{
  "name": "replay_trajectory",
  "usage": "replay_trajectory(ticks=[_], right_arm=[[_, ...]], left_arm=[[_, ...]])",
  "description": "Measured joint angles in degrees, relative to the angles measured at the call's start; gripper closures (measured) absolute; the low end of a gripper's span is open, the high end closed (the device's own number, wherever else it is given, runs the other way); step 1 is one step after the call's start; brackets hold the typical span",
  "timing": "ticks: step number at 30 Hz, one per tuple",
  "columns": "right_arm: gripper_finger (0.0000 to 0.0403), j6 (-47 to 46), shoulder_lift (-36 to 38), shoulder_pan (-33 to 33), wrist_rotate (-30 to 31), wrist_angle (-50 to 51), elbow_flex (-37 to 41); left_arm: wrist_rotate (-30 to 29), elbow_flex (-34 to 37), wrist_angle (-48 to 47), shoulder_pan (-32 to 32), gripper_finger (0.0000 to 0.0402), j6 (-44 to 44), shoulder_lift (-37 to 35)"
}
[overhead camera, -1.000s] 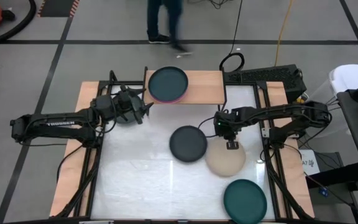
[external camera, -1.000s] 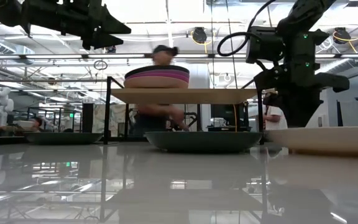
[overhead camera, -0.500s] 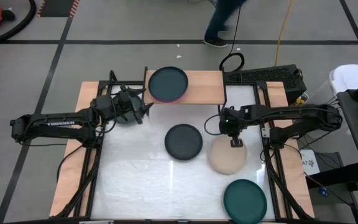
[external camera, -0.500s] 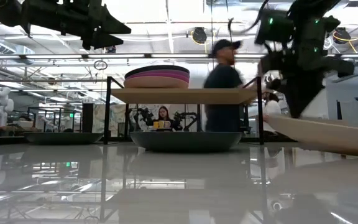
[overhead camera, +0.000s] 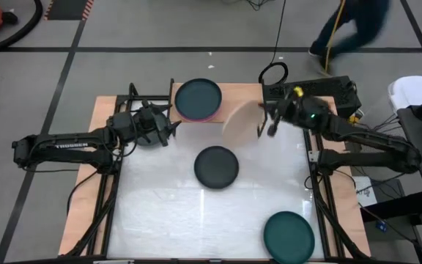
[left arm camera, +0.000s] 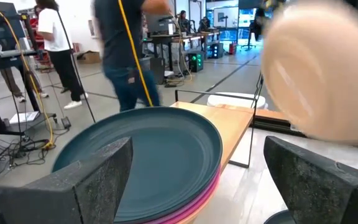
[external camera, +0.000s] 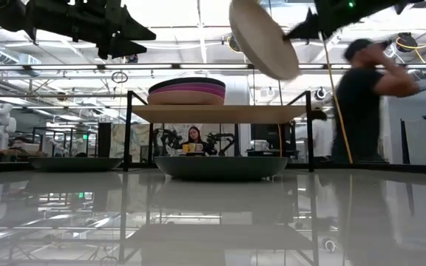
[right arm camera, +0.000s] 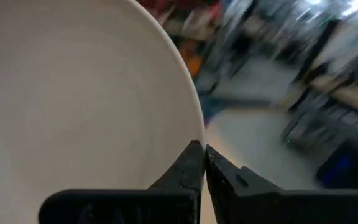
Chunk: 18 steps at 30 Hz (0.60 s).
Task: Place and stack plates onto a shelf
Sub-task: Put the gray plate on the shelf
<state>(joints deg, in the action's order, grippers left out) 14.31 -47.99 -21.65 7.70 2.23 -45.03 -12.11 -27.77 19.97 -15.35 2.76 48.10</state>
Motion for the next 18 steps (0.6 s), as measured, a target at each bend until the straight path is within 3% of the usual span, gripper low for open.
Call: replay_trajectory(ticks=[6,12,18], right_arm=[[0.0403,3.3,-5.1,-9.1,-1.1,-0.7,-6.9],[0.0403,4.7,-16.6,-16.7,-10.4,17.3,-21.9],[0.0403,5.6,-27.0,-19.8,-10.7,28.9,-29.1]], left_arm=[[0.0,0.0,0.0,0.0,0.0039,0.0,0.0],[0.0,0.0,0.0,0.0,0.0039,0.0,0.0],[0.0,0.0,0.0,0.0,0.0039,0.0,0.0]])
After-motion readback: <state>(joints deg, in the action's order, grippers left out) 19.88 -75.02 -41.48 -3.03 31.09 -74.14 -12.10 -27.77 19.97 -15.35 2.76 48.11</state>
